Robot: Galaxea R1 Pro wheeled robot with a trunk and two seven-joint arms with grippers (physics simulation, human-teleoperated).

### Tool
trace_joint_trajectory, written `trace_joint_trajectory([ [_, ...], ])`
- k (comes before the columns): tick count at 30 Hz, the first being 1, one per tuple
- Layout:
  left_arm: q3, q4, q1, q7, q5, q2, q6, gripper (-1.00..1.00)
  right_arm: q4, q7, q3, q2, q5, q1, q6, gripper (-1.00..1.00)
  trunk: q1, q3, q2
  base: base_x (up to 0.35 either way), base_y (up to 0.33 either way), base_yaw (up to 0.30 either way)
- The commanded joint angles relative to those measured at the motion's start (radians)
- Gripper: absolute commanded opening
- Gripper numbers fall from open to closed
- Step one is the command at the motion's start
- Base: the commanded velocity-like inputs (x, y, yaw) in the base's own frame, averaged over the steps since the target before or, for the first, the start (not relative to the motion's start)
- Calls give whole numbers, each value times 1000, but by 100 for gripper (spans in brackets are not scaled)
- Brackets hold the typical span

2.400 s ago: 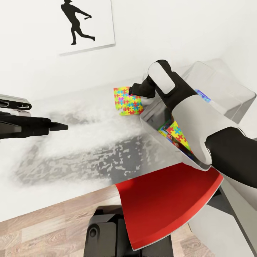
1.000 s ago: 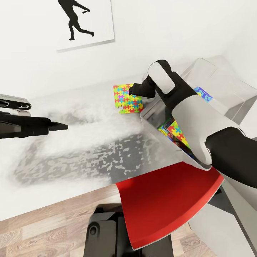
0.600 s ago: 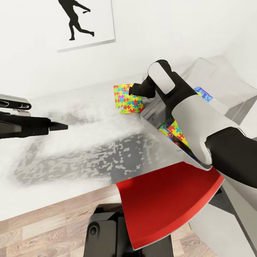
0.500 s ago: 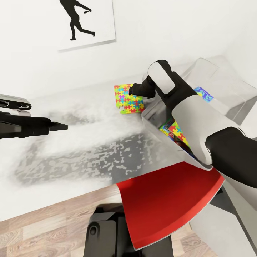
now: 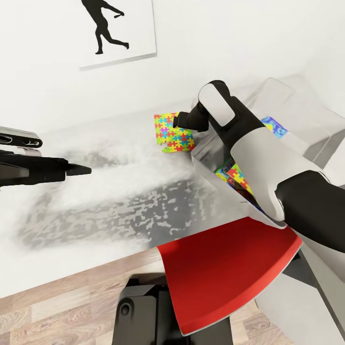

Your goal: Put all the toys in the child's room - the three board games (two on the bed and one on the table), the two jigsaw puzzles on the table, and the tennis ball on the table - inside the toy box on the table in the child's room.

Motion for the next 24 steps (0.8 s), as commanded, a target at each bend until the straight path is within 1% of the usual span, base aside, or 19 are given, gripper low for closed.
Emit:
trace_joint_trajectory([
  [1,-3,1,-1,-5,1,1,11,100,0,-9,3,0,-9,-1,1,100,1,-1,-2,0,53,0],
  [7,-2,6,-1,-5,1,1,11,100,0,-9,3,0,-9,-1,0,100,1,-1,-2,0,80,0],
  [24,-3,7,-1,-5,1,1,11,100,0,-9,3,0,-8,-1,0,100,1,-1,-2,0,29,0],
])
